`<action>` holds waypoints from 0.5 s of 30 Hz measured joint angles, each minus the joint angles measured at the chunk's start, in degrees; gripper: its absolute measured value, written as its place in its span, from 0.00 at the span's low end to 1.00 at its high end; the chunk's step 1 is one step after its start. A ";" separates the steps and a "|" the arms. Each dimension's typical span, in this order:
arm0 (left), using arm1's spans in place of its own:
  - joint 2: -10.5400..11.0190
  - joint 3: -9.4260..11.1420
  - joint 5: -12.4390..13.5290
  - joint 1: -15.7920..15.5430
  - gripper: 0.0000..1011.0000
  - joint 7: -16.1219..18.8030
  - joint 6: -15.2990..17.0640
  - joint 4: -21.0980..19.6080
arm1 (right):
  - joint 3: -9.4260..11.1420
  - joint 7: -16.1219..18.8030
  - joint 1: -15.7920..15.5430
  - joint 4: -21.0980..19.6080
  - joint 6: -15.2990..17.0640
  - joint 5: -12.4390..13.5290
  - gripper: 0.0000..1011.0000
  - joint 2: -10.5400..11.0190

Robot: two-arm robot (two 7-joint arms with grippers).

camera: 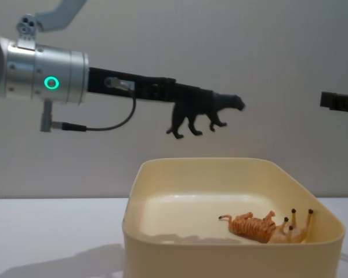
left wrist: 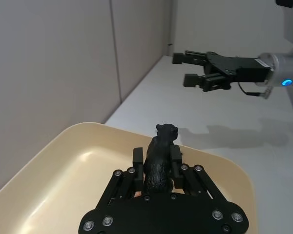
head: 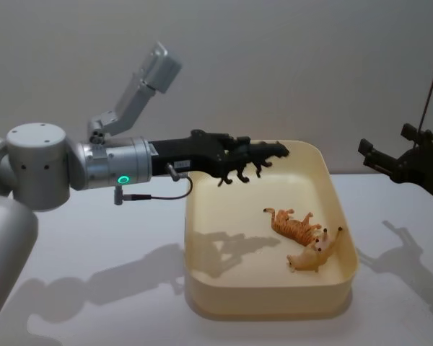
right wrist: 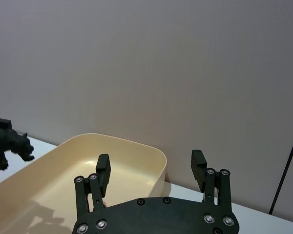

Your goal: Pick up the toy alternately with two hands and place it into the central storage box.

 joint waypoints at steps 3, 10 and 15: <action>-0.78 0.70 1.10 -1.54 0.36 -3.24 -0.01 2.47 | 0.00 0.00 0.00 0.00 0.00 0.00 0.99 0.00; -2.54 2.30 3.12 -4.81 0.59 -8.73 -0.46 7.87 | 0.00 0.00 0.00 0.00 0.00 0.00 0.99 0.00; -3.27 2.94 3.94 -6.17 0.73 -10.98 -0.71 10.13 | 0.00 0.00 0.00 0.00 0.00 0.00 0.99 0.00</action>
